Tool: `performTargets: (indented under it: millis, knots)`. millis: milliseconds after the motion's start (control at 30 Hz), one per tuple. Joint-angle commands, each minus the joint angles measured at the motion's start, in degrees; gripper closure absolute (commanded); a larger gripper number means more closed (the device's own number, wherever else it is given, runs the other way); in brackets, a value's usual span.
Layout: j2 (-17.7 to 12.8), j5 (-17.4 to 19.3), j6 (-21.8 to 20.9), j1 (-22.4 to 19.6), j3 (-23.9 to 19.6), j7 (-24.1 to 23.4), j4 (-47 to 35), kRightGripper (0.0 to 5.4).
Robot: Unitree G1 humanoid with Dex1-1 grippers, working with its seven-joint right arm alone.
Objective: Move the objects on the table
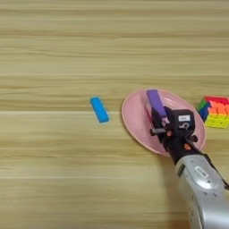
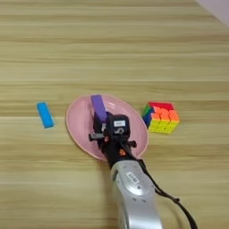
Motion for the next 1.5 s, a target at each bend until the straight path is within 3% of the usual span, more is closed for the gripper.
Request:
performTargets:
  millis: [33, 600, 1500]
  knots:
    - [-1.81, 1.48, -0.02, -2.71, -2.81, -0.32, -1.71, 4.0]
    - [-3.5, -0.52, 1.38, -3.61, -5.93, -1.68, 2.43, 4.0]
    - [-3.78, -2.11, 1.37, -5.33, -5.56, -2.36, 7.31, 4.0]
